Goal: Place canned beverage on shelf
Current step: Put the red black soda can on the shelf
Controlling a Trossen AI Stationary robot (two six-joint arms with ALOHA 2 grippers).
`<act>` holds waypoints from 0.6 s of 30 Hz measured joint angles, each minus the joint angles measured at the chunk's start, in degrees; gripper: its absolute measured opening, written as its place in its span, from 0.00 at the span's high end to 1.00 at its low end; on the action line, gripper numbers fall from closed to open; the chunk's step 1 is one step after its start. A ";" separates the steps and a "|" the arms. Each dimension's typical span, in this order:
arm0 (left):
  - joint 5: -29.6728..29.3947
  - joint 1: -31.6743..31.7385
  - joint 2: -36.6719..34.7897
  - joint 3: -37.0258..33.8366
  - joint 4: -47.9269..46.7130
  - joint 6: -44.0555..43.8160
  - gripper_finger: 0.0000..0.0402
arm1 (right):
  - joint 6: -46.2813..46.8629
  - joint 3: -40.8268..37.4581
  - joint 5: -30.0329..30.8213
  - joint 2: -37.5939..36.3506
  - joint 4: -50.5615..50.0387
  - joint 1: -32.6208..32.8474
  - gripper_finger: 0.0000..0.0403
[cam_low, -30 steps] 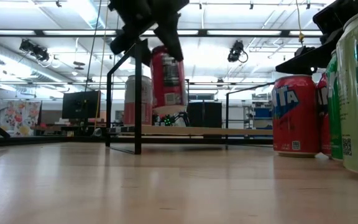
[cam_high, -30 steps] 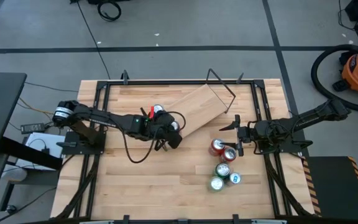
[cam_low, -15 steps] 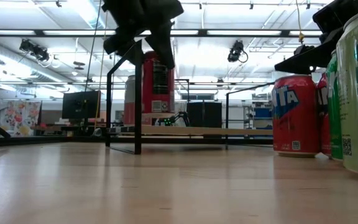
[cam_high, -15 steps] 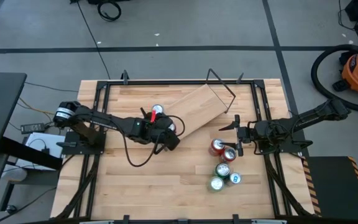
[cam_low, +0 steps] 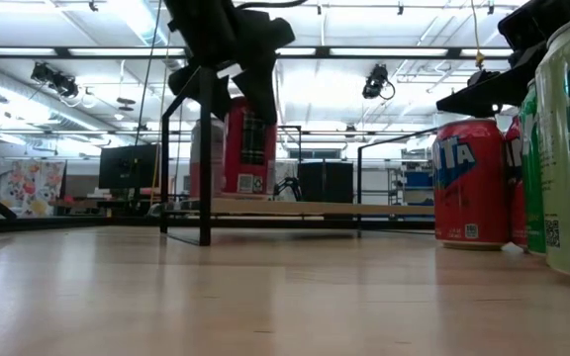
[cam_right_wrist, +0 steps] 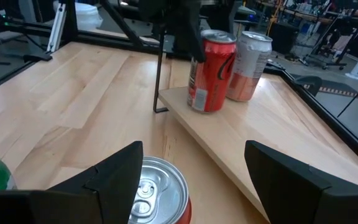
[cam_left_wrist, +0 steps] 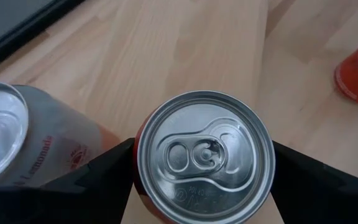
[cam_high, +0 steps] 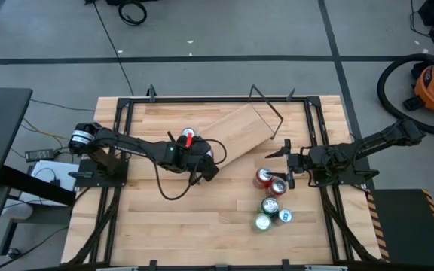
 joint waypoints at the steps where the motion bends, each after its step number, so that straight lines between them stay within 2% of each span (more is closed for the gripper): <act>1: 0.42 0.00 -0.03 0.00 0.01 -0.03 0.21 | -0.01 0.00 -0.02 0.02 -0.18 0.00 0.27; 18: 3.90 0.04 -0.17 0.04 0.91 13.36 0.21 | 0.01 0.00 -0.13 0.30 0.01 0.00 0.27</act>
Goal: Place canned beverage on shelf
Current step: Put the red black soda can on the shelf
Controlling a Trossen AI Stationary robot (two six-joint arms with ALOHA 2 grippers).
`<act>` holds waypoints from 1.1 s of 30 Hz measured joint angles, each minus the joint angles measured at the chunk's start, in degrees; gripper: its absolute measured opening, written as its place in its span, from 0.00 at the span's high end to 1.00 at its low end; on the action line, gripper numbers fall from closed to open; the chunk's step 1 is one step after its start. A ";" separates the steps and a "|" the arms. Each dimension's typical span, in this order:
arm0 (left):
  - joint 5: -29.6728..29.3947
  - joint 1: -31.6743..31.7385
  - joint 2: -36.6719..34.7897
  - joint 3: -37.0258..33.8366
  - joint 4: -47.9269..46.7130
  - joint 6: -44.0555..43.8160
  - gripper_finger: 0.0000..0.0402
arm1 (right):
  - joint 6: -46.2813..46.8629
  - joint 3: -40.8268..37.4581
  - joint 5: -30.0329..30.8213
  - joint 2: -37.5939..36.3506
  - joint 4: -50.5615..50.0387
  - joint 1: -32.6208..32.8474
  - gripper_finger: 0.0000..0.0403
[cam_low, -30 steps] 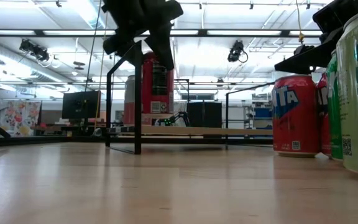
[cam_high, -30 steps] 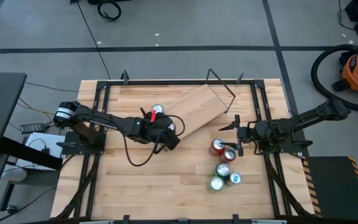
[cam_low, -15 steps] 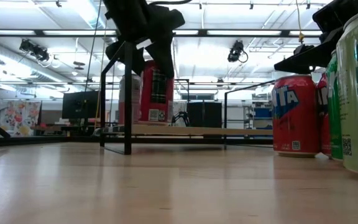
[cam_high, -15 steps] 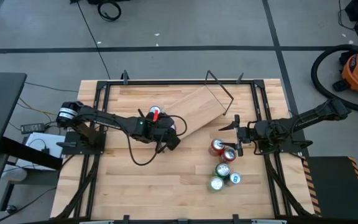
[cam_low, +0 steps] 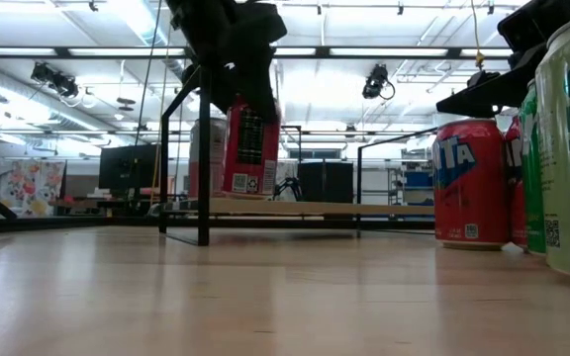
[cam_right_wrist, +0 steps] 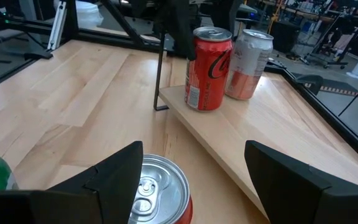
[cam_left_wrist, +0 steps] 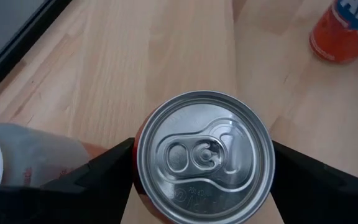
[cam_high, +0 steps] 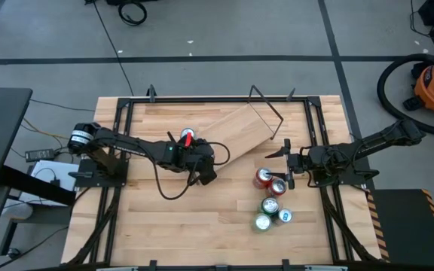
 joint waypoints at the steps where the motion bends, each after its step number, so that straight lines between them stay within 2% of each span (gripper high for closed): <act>1: 0.02 0.00 0.00 0.00 0.02 0.39 0.21 | -0.02 0.00 0.00 0.00 -0.02 0.00 0.27; 12: 6.36 2.81 -1.81 -0.17 -0.80 1.36 0.21 | 0.00 0.00 -0.06 0.00 -0.02 0.00 0.27; 33: 5.87 3.15 -1.88 -0.11 -2.16 2.68 0.19 | 0.22 0.00 -0.26 0.00 -0.06 0.00 0.27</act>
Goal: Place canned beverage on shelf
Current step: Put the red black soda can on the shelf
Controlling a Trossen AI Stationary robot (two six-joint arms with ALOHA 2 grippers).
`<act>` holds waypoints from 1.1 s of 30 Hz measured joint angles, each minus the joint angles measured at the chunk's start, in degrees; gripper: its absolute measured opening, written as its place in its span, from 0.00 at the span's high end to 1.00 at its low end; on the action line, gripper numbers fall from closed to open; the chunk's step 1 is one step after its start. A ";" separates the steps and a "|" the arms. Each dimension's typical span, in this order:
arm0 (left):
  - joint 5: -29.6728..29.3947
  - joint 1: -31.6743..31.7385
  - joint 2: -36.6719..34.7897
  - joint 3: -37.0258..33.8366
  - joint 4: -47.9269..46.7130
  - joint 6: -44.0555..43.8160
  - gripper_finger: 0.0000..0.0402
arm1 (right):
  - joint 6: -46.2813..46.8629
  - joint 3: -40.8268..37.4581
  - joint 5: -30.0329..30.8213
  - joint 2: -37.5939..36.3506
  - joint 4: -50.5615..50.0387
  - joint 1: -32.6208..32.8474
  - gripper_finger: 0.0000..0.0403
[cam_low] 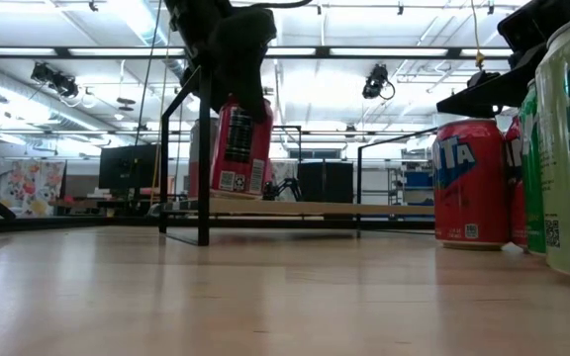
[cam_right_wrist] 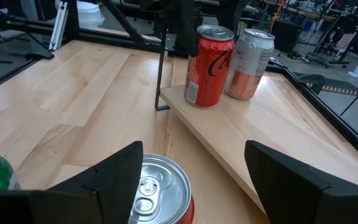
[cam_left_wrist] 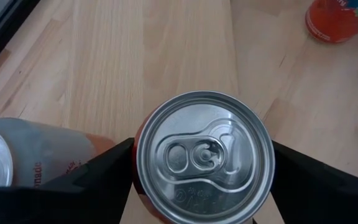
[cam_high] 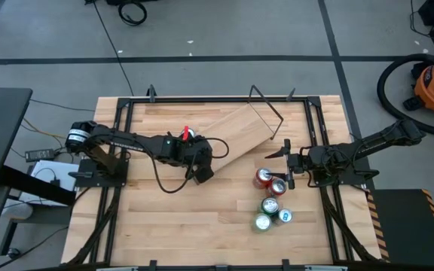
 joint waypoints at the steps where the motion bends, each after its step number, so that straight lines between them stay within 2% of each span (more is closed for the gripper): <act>1: -0.12 0.00 0.00 0.00 -0.02 -0.02 0.17 | 0.00 0.00 0.00 0.00 0.00 0.00 0.27; 7: -0.38 0.02 0.15 -0.20 -0.66 0.02 0.12 | 0.00 0.00 0.00 0.00 0.00 0.00 0.27; 17: -3.05 -0.02 0.15 -0.17 -0.17 1.92 0.12 | 0.00 0.00 0.02 0.00 0.00 0.00 0.27; 33: -3.12 -0.48 0.07 -0.07 -0.12 1.64 0.11 | 0.02 0.00 0.04 0.00 0.00 -0.02 0.27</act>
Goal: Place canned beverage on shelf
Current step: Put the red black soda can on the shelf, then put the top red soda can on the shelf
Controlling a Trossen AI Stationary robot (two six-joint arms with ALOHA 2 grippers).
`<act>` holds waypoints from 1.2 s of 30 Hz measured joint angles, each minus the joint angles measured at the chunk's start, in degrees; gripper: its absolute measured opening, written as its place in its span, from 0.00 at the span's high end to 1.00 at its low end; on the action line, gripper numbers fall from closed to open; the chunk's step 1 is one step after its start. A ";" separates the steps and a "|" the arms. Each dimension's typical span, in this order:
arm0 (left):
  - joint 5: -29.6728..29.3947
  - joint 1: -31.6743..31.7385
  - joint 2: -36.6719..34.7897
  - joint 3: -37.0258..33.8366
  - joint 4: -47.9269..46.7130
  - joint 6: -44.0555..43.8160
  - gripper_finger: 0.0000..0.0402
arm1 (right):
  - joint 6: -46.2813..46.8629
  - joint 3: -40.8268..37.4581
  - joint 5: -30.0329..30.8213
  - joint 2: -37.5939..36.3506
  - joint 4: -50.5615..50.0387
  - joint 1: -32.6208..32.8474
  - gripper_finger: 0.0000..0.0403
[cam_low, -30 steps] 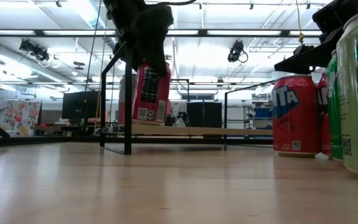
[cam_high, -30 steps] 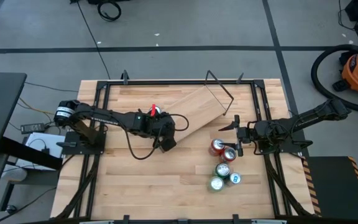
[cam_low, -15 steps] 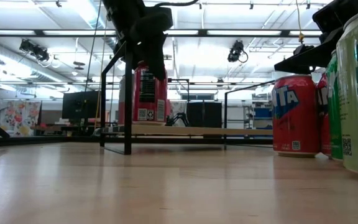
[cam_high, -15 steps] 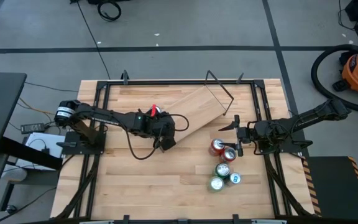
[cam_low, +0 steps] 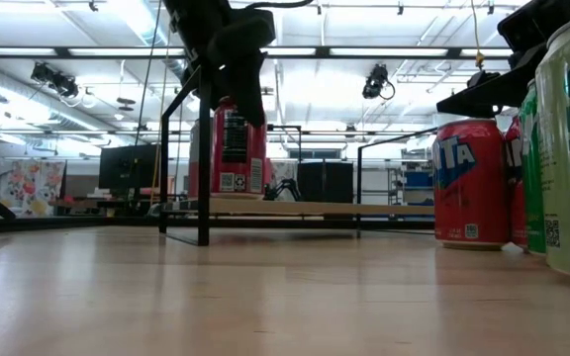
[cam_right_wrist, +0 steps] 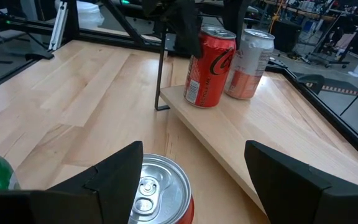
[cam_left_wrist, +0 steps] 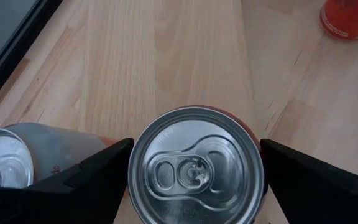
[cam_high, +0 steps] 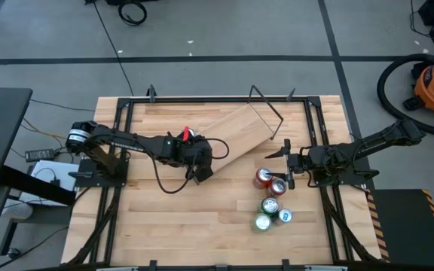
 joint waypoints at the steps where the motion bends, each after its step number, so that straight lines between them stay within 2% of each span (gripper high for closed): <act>1: 0.01 0.00 0.00 0.00 0.01 -0.02 0.11 | 0.02 0.00 0.00 0.00 0.00 0.02 0.27; 6: 0.07 -0.04 0.00 1.99 -1.47 0.07 0.11 | 0.02 0.00 0.00 0.00 0.01 0.00 0.27; 16: 0.14 -1.18 -0.11 11.71 -8.38 1.20 0.11 | 0.17 0.00 0.00 0.00 0.02 0.00 0.27; 25: 0.26 -4.23 0.68 12.99 1.77 6.02 0.12 | 0.39 0.00 0.00 0.00 0.02 0.02 0.27; 32: 3.32 -5.46 4.86 12.70 9.91 7.96 0.12 | 1.30 0.04 0.20 -0.15 -0.20 0.00 0.27; 36: 6.38 -4.87 7.99 12.64 13.12 8.53 0.12 | 2.94 3.60 1.38 -0.02 -6.76 0.02 0.27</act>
